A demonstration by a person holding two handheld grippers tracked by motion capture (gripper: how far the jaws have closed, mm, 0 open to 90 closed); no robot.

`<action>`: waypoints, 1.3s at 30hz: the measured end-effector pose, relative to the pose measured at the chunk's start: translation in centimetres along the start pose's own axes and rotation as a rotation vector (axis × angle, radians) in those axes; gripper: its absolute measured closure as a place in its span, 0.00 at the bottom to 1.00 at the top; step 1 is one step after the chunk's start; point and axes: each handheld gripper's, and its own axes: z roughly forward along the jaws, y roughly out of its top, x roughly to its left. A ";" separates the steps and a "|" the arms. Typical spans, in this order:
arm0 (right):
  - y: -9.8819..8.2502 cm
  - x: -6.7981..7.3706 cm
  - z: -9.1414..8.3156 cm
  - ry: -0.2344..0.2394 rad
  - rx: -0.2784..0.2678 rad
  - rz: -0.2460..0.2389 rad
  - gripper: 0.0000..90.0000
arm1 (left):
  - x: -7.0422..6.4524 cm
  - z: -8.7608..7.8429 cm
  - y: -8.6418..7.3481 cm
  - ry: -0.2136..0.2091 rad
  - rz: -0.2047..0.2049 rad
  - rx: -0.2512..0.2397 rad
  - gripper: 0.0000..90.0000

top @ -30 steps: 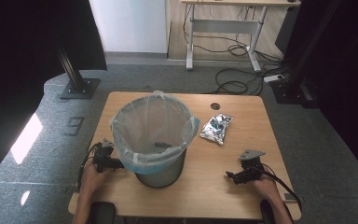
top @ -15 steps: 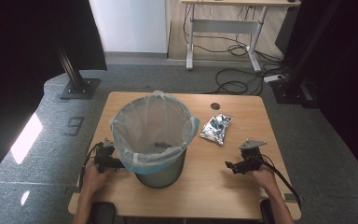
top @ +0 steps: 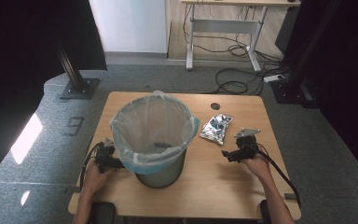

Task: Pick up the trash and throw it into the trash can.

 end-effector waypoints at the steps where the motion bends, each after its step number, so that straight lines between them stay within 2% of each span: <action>1: 0.3 -0.1 0.2 -0.006 0.000 0.010 0.00 | 0.0 0.0 0.0 0.000 -0.001 0.000 0.00; 3: 1.0 -0.3 0.5 -0.021 0.014 0.025 0.00 | 0.0 0.0 0.0 0.000 -0.001 0.000 0.00; 7: 2.3 -0.8 1.3 -0.049 0.037 0.026 0.00 | 0.0 0.0 0.0 -0.001 0.000 0.000 0.00; 9: 3.0 -1.1 1.7 -0.077 0.030 0.040 0.03 | 0.0 0.0 0.0 -0.002 0.001 0.001 0.00; 13: 4.2 -1.6 2.7 -0.101 0.013 0.070 0.03 | 0.0 0.0 0.1 -0.003 0.001 0.001 0.00; 17: 5.0 -1.6 3.6 -0.116 0.035 0.069 0.03 | 0.0 0.0 0.1 -0.003 0.001 0.001 0.00; 18: 5.5 -1.6 4.4 -0.126 0.053 0.077 0.05 | 0.0 0.0 0.1 -0.003 0.001 0.001 0.00; 22: 5.8 -1.6 5.4 -0.150 0.082 0.087 0.10 | 0.0 0.1 0.1 -0.004 0.002 0.001 0.00; 23: 5.7 -1.9 6.1 -0.166 0.094 0.118 0.14 | -0.1 0.1 0.1 0.002 0.001 -0.006 0.00; 24: 5.7 -1.9 6.1 -0.166 0.094 0.118 0.14 | -0.1 0.1 0.1 0.002 0.001 -0.006 0.00; 25: 5.5 -2.2 6.8 -0.188 0.114 0.153 0.15 | -0.1 0.1 0.1 -0.004 0.002 0.001 0.00; 26: 5.5 -2.2 6.8 -0.188 0.114 0.153 0.15 | -0.1 0.1 0.1 -0.004 0.002 0.001 0.00; 27: 5.1 -2.4 7.4 -0.191 0.134 0.177 0.20 | -0.1 0.1 0.1 -0.004 0.002 0.000 0.00; 28: 5.1 -2.4 7.4 -0.191 0.134 0.177 0.20 | -0.1 0.1 0.1 -0.004 0.002 0.000 0.00; 29: 4.8 -2.3 7.9 -0.184 0.150 0.189 0.30 | -0.1 0.1 0.1 -0.004 0.002 0.001 0.00; 30: 4.8 -2.3 7.9 -0.184 0.150 0.189 0.30 | -0.1 0.1 0.1 -0.004 0.002 0.001 0.00; 31: 4.5 -2.3 8.2 -0.167 0.156 0.175 0.40 | -0.1 0.1 0.1 -0.004 0.002 0.001 0.00; 34: 4.2 -2.2 8.3 -0.152 0.146 0.177 0.55 | -0.1 0.1 0.1 -0.004 0.002 0.001 0.00; 35: 4.1 -2.2 8.2 -0.128 0.143 0.180 0.62 | -0.1 0.1 0.1 -0.004 0.002 0.001 0.00; 37: 4.1 -2.2 8.0 -0.132 0.146 0.174 0.72 | -0.1 0.1 0.1 -0.004 0.002 0.001 0.00; 38: 4.1 -2.2 8.0 -0.132 0.146 0.174 0.72 | -0.1 0.1 0.1 -0.004 0.002 0.001 0.00; 39: 4.0 -2.2 7.7 -0.142 0.156 0.164 0.84 | -0.1 0.1 0.1 -0.004 0.002 0.001 0.00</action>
